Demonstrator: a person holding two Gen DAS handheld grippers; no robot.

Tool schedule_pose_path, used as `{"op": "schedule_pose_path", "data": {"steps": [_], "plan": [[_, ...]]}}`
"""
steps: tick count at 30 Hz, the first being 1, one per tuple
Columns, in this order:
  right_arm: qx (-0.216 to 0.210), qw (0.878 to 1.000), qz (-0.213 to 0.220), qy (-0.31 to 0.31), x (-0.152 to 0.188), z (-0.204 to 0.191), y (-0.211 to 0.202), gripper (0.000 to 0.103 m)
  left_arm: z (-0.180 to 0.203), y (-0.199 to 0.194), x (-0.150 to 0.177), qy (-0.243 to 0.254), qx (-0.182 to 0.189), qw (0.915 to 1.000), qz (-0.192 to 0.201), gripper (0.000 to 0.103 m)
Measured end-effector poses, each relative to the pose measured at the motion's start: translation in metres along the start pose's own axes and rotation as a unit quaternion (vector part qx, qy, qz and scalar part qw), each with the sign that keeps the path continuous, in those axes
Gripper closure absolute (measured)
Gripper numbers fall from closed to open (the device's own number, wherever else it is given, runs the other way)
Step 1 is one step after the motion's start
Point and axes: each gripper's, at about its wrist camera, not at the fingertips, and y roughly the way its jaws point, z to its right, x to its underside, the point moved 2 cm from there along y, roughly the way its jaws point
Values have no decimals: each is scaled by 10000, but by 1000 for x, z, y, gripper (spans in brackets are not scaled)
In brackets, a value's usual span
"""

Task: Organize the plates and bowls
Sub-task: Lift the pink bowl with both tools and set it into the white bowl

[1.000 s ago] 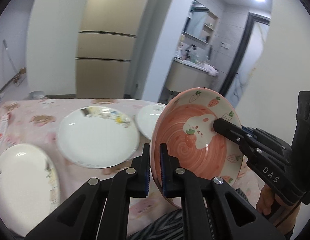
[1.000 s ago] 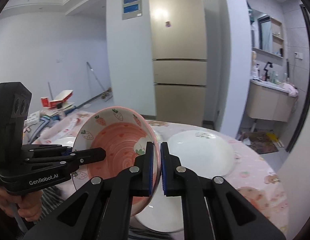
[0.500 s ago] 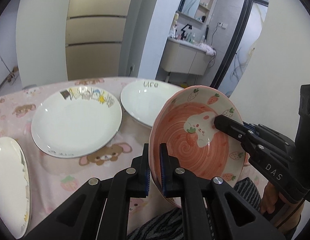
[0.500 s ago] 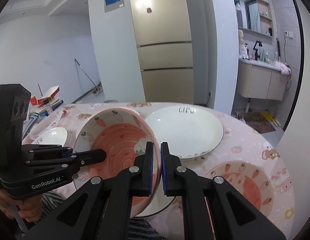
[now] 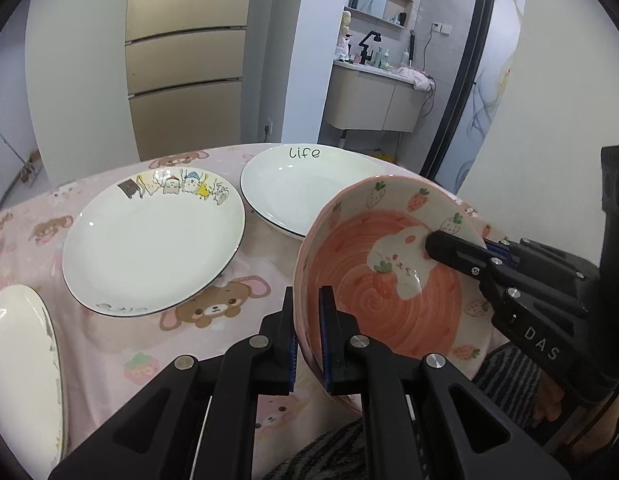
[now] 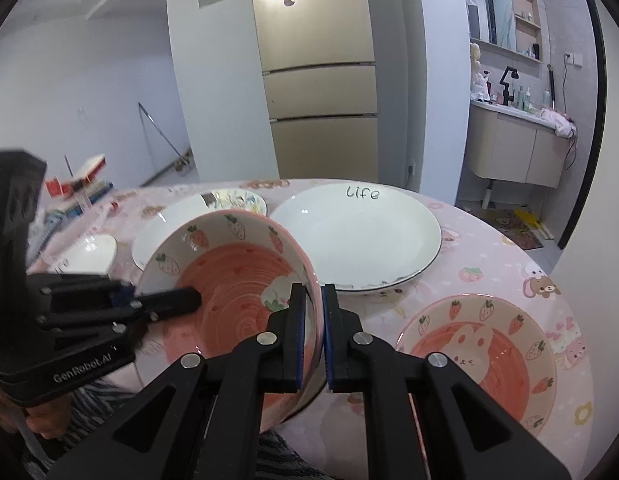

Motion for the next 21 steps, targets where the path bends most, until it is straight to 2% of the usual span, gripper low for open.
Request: {"op": "schedule_pose_path", "data": {"steps": [8,13,21], "plan": [[221,9994,-73,-236,3,-5,2,96,6,9,5,408,-344,9986,-15,93],[356,9988,-57,-323,3,-8,1,95,2,14,5,343,-213,9991,-109,92],[592,9972,-35,-460,5,-13,2,94,-1,14,5,353,-230,9991,-84,92]]}}
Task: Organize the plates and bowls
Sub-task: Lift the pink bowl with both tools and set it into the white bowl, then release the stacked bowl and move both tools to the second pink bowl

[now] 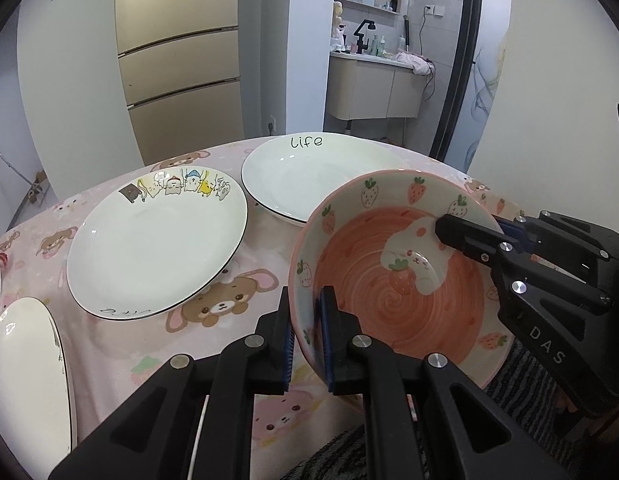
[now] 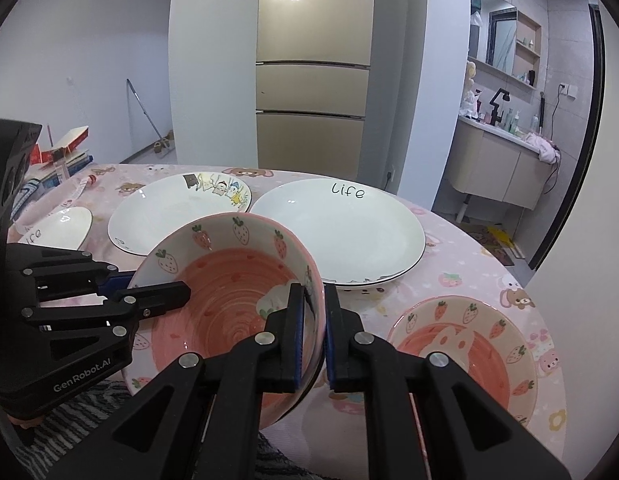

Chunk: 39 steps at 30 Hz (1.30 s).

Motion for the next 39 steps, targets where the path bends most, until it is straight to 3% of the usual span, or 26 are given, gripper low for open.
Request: {"op": "schedule_pose_path", "data": {"steps": [8,15,16,18,22,23,24,25,26,27,30,36,39], "plan": [[355,9989,28,-316,0,-9,-2,94,-1,-1,3,-101,73,9999,-49,92],[475,9982,345,-89,-2,2,-14,92,-3,-10,0,-278,224,9993,136,82],[492,9980,388,-55,-2,3,-15,90,-5,-11,0,-358,307,9988,131,82],[509,9976,464,8,-3,5,-18,65,-8,-12,0,-479,447,9978,100,82],[604,9958,675,131,-4,9,-24,49,-10,-14,1,-549,471,9973,117,80],[625,9953,723,152,-4,10,-26,39,-9,-15,1,-519,414,9977,143,78],[649,9947,782,177,-5,11,-28,27,-8,-15,1,-467,337,9982,164,68],[670,9939,851,205,-5,11,-30,22,-7,-16,1,-418,245,9987,179,57],[658,9934,907,228,-6,12,-31,15,-7,-16,1,-396,198,9988,208,28],[617,9931,957,263,-7,13,-33,10,-9,-17,1,-414,91,9987,273,19],[532,9930,987,374,-8,18,-33,0,-15,-19,0,-516,132,9980,342,16],[438,9934,1002,342,-9,15,-33,0,-18,-23,0,-518,-165,9974,475,1],[429,9925,1075,401,-9,19,-35,0,-19,-28,-1,-495,-251,9966,616,0]]}}
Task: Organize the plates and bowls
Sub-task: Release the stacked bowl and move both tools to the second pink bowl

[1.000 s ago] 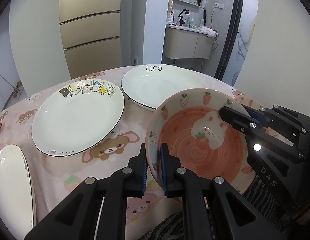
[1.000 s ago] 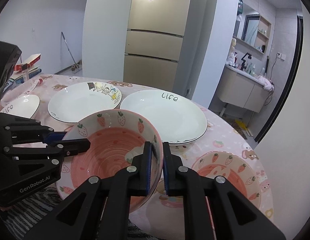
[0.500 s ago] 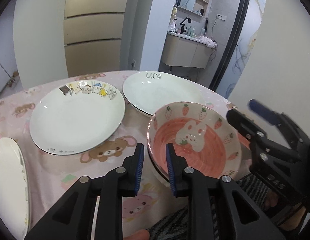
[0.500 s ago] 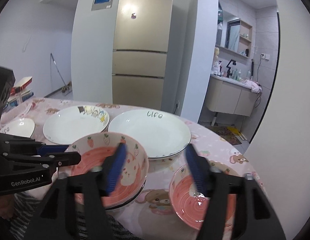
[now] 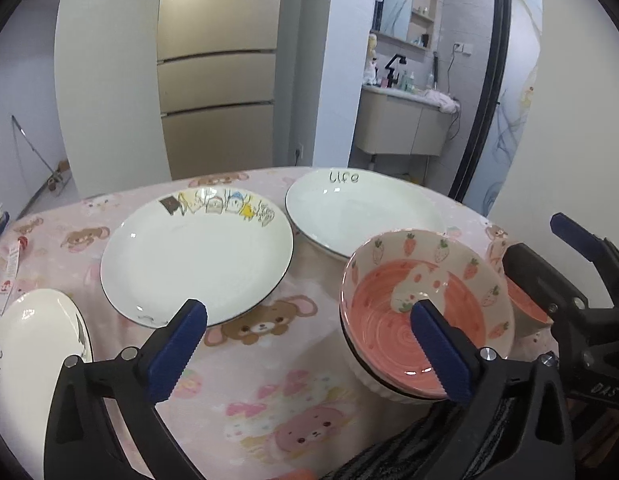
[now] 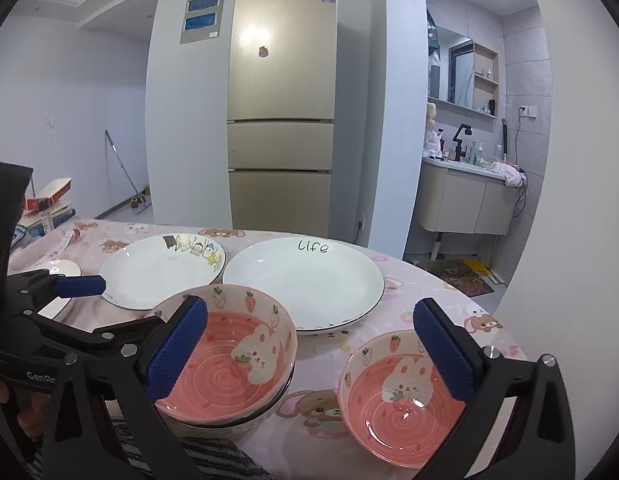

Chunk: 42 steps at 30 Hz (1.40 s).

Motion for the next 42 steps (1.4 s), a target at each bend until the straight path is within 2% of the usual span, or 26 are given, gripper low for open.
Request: {"op": "schedule_pose_path", "data": {"steps": [10,18,23,26,29,34,38,42], "plan": [[-12,9997,207,107,-1,4,-8,0,6,-11,-4,228,-118,9992,311,0],[-41,9990,385,209,-3,8,-13,0,13,-27,-11,402,-409,9971,504,0],[-97,9988,459,106,-6,8,-20,0,15,-47,-13,188,-112,9993,289,0],[-271,9979,583,90,-9,7,-30,0,23,-64,-13,152,-246,9992,261,0],[-566,9956,660,338,-15,18,-44,0,34,-77,-14,104,-483,9987,99,0],[-864,9923,701,550,-22,39,-62,0,49,-109,-14,-50,-479,9984,289,0],[-937,9926,642,422,-20,52,-72,0,57,-117,-12,-234,-504,9980,299,0],[-984,9932,535,330,-20,67,-76,0,71,-112,6,-931,-610,9936,213,0]]}}
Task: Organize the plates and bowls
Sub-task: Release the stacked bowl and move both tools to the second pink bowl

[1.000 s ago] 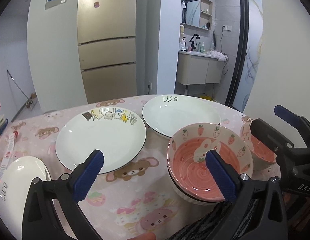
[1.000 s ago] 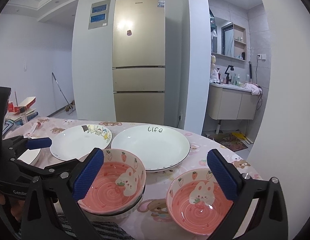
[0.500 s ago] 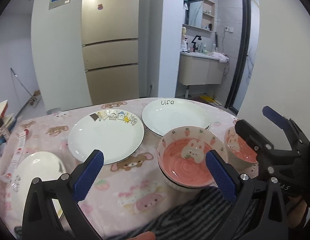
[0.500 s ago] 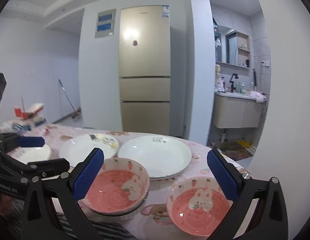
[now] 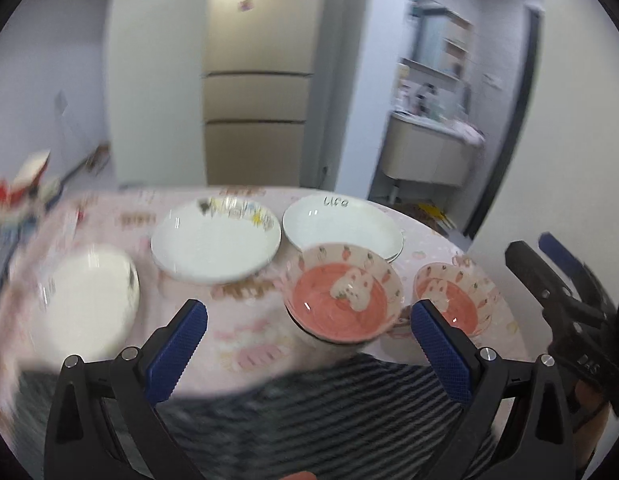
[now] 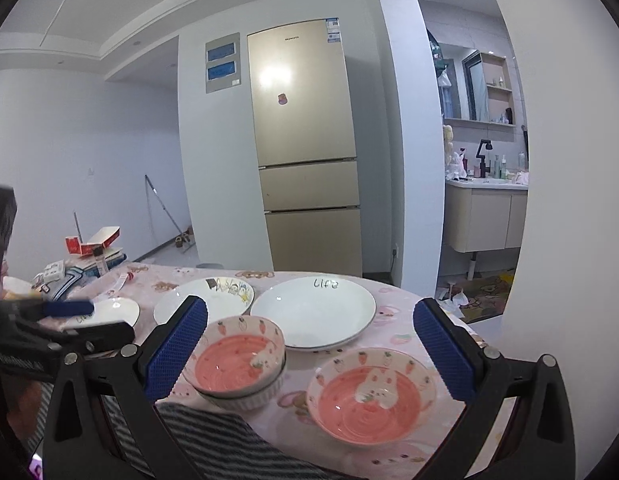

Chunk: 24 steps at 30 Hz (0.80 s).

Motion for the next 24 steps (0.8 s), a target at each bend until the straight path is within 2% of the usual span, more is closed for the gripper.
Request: {"op": "schedule_pose_path", "data": {"steps": [2,4,6,9,12,14,18,19,21,24], "plan": [[-120,9998,-125,5,0,6,-2,0,18,6,15,-205,167,9996,-129,0],[-207,9995,-223,-12,0,14,-5,0,35,8,25,-188,221,9994,-204,0],[-114,9994,-307,-80,2,24,-11,0,44,8,31,-242,282,9992,-152,0],[12,9987,-475,-154,4,40,-17,0,50,14,41,-493,315,9978,-299,0],[228,9976,-627,-157,11,53,-20,0,63,22,50,-378,277,9982,-361,0],[120,9973,-706,-137,17,58,-17,0,72,29,56,-343,361,9979,-411,0],[46,9938,-1098,188,29,77,4,1,87,44,56,-671,646,9941,-562,0],[83,9931,-1149,229,32,82,9,2,91,47,55,-647,613,9945,-542,0],[136,9907,-1302,362,39,94,20,13,107,56,52,-446,465,9965,-529,0],[-7,9856,-1529,720,48,112,36,24,118,70,49,-484,487,9958,-609,1]]}}
